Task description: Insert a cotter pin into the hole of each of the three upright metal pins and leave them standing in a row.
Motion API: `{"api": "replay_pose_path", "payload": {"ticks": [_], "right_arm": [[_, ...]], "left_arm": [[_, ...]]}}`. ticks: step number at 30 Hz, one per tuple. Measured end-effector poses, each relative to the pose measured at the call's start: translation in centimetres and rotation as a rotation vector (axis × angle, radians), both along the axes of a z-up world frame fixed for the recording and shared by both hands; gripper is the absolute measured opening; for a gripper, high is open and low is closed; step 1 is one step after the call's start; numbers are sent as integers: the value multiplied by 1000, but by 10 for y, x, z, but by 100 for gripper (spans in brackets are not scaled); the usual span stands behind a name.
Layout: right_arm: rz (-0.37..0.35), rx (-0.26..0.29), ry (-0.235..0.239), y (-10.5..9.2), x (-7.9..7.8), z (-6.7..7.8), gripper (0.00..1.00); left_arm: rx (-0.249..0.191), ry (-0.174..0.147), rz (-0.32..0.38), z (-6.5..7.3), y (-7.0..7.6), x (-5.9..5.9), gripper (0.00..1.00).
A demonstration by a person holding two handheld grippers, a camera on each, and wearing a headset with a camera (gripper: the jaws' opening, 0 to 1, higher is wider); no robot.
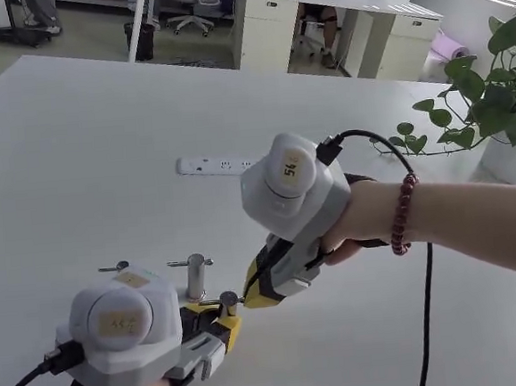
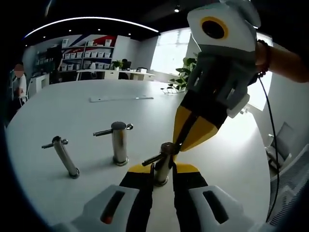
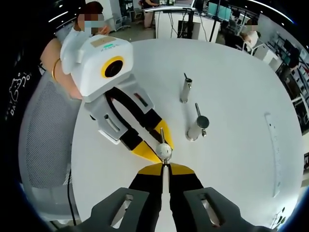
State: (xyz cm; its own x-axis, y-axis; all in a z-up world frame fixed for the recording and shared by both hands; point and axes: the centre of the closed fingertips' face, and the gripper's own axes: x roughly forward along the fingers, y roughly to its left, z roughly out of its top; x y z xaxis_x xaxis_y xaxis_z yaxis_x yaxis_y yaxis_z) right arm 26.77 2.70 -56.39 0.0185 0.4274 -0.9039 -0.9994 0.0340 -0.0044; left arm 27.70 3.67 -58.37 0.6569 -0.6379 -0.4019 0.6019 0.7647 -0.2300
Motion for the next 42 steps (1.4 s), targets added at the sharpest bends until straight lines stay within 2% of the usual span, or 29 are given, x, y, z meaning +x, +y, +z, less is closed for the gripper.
{"api": "replay_pose_path", "payload": {"ticks": [12, 18, 27, 37, 42], "right_arm": [[0, 11, -14, 4, 2, 0, 0], [-16, 22, -9, 4, 2, 2, 6], [-44, 65, 7, 11, -2, 6, 10], [-20, 24, 3, 2, -2, 6, 9], [-25, 0, 8, -3, -3, 2, 3]], "left_arm": [[-6, 15, 8, 0, 0, 0, 14], [-12, 1, -5, 6, -1, -1, 16], [18, 14, -6, 2, 6, -4, 21], [39, 21, -2, 0, 15, -6, 24], [72, 5, -29, 2, 22, -9, 27]]}}
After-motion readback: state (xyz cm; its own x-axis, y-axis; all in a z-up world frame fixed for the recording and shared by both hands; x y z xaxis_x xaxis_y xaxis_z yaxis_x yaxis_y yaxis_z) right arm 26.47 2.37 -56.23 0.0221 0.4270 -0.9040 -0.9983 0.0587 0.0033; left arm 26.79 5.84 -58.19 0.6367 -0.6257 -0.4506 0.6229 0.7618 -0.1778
